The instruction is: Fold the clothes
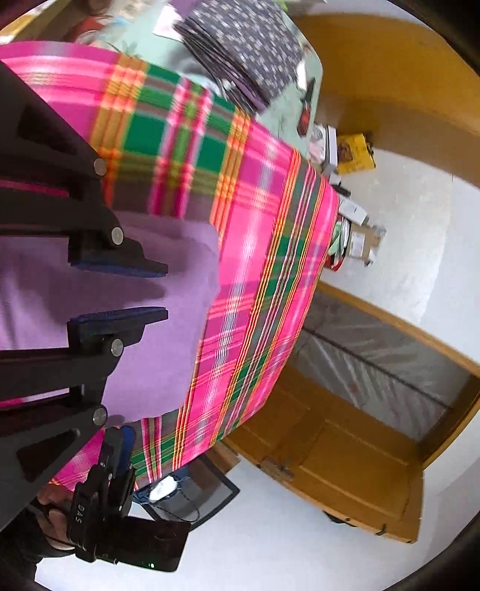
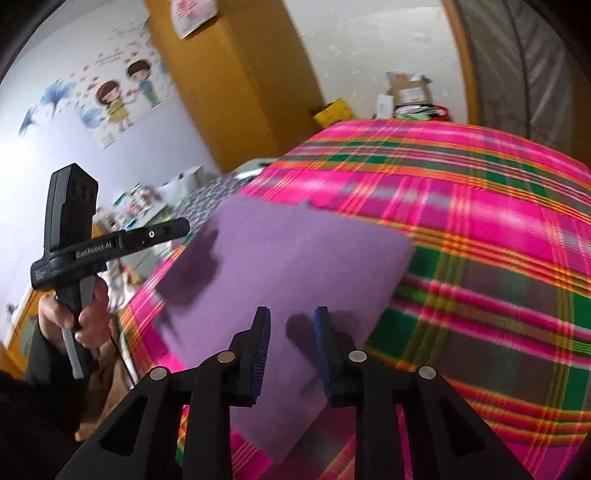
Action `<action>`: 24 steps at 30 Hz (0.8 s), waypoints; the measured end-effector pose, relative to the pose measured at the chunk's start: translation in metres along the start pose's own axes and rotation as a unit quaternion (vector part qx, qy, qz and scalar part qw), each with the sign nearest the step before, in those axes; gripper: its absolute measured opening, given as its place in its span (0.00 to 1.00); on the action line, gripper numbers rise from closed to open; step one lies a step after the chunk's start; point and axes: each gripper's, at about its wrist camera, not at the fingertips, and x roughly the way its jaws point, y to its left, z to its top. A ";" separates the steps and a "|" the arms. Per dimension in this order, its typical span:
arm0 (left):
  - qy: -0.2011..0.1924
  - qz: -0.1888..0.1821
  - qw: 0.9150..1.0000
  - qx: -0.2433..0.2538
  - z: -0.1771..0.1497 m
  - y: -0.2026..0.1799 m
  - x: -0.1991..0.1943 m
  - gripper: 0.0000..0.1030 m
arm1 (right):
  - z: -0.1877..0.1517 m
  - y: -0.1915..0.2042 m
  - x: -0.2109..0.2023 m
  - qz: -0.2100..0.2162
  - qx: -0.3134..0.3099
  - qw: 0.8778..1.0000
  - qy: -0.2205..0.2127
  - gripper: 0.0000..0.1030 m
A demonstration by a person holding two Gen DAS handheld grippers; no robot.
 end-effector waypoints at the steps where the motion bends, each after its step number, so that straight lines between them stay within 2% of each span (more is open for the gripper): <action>1: 0.004 0.002 1.000 0.003 0.004 -0.001 0.008 0.16 | 0.003 -0.003 0.000 -0.007 0.003 1.000 -0.004 0.25; 7: 0.030 0.018 0.999 -0.008 0.015 0.012 0.045 0.15 | 0.024 -0.023 0.011 -0.041 0.025 0.999 -0.020 0.25; 11: 0.039 0.017 0.999 -0.030 0.007 0.030 0.055 0.02 | 0.034 -0.029 0.031 -0.065 0.016 0.998 -0.012 0.25; 16: 0.033 -0.016 0.997 -0.071 -0.002 0.051 0.057 0.02 | 0.032 -0.028 0.056 -0.082 -0.001 0.997 0.016 0.25; 21: 0.020 -0.012 0.999 -0.048 -0.007 0.046 0.057 0.02 | 0.034 -0.031 0.061 -0.088 -0.007 0.996 0.016 0.24; 24: 0.021 -0.025 0.998 -0.060 -0.005 0.052 0.059 0.02 | 0.033 -0.029 0.063 -0.093 -0.018 0.995 0.017 0.23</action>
